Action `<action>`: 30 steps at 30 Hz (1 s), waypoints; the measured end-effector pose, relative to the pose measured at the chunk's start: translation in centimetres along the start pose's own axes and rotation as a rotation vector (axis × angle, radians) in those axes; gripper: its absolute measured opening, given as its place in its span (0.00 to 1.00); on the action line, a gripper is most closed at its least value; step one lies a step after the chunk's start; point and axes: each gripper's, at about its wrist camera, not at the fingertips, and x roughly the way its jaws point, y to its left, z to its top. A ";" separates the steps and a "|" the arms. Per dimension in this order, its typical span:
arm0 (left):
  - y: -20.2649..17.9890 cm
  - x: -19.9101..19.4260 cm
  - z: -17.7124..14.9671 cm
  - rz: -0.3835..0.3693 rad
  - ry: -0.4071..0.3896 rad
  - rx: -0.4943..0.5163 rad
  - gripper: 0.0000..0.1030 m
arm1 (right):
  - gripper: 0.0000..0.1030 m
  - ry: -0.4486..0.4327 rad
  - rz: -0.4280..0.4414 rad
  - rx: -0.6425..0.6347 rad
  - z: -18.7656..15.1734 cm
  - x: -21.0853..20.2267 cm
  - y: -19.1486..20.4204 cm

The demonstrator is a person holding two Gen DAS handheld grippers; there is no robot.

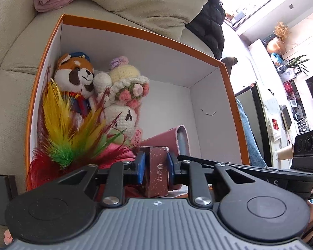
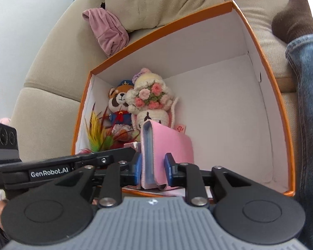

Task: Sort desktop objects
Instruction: 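Lower the card box and pink case down into the orange box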

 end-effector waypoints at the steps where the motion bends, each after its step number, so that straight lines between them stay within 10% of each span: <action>1: 0.1 0.0 0.1 0.002 -0.004 -0.002 0.25 | 0.24 -0.007 -0.004 -0.008 0.0 0.0 0.3; 30: -0.3 -5.2 -1.7 0.032 -0.117 0.004 0.25 | 0.32 -0.072 -0.127 -0.267 -1.7 -1.5 2.8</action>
